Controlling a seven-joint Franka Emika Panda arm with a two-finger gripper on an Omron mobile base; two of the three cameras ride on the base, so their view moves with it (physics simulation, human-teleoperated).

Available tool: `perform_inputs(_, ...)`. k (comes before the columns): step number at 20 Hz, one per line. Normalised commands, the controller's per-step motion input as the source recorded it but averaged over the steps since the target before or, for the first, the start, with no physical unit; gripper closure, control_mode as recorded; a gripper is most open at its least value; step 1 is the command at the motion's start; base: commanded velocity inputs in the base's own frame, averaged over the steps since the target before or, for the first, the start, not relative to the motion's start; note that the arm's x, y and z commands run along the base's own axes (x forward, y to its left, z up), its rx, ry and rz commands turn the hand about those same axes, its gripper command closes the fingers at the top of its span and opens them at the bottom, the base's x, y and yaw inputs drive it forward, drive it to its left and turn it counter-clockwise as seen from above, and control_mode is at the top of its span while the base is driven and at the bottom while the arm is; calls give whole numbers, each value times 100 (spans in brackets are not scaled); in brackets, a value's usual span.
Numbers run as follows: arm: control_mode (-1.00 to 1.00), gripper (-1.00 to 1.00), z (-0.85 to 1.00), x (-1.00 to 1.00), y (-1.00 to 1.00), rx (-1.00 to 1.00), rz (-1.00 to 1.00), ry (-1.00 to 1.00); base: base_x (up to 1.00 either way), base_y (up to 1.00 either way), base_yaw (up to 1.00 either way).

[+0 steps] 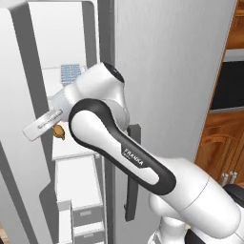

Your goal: Open the freezer door, pick up the ice cube tray from the freezer, and place it on the dining counter.

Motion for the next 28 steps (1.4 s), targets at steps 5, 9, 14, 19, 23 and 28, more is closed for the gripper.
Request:
perform_inputs(5,-100,-100,3,-4,-5,0,0,-1,0,0,0)
perform_inputs(9,-100,-100,19,-32,-47,0,0,-6,0,0,0)
perform_inputs(14,-100,-100,24,-19,-62,0,0,-7,0,0,0)
perform_inputs(19,-100,-100,23,-26,-79,0,0,-6,0,0,0)
perform_inputs(23,-100,-100,15,-27,-78,0,-7,-8,0,0,0)
perform_inputs(28,-100,-100,11,-41,-71,0,-17,-8,0,0,0)
